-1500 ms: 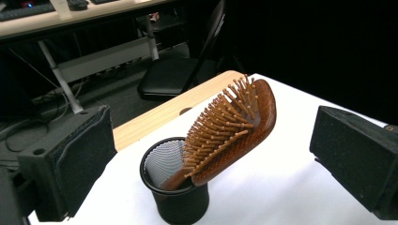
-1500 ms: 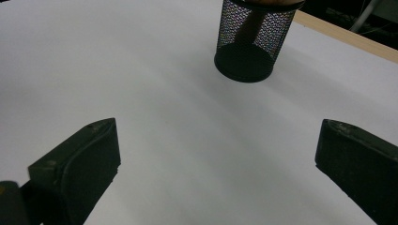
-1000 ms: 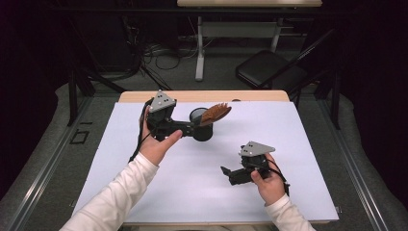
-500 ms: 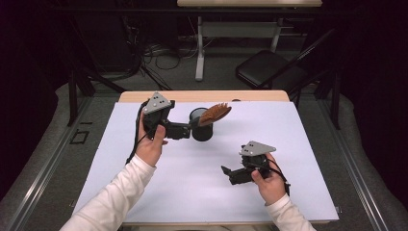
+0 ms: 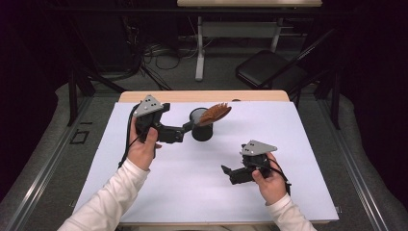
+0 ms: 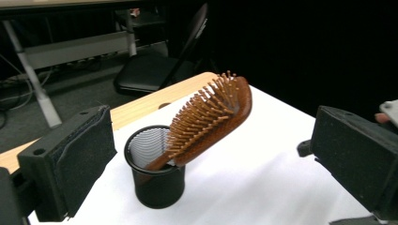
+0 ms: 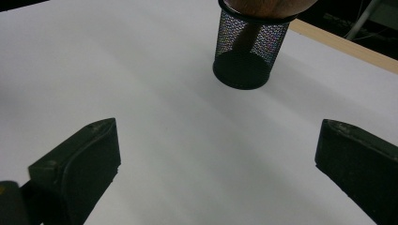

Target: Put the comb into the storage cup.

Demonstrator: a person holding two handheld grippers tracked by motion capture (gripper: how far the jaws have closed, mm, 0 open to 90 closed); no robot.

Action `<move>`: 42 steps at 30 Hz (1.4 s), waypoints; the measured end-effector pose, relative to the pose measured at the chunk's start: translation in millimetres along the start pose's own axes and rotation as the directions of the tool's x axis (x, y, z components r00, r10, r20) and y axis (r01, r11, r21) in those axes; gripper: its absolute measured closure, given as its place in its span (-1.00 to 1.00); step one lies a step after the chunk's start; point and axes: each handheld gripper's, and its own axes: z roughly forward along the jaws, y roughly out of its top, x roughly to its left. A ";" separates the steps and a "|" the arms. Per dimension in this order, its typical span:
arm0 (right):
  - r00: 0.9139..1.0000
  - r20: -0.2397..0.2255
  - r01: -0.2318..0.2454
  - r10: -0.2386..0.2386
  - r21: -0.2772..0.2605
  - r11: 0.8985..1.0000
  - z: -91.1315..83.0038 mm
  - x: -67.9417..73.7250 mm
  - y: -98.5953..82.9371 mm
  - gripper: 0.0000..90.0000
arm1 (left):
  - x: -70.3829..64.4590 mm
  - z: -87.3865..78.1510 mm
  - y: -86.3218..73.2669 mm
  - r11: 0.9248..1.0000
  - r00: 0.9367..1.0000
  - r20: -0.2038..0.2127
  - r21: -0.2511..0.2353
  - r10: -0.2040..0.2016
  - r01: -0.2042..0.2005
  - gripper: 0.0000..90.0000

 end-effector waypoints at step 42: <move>1.000 0.021 -0.017 0.017 0.000 1.000 -41.3 -12.8 -4.4 -1.00 | 24.1 -47.0 -53.8 0.996 0.999 -0.021 0.080 -0.035 0.037 -0.99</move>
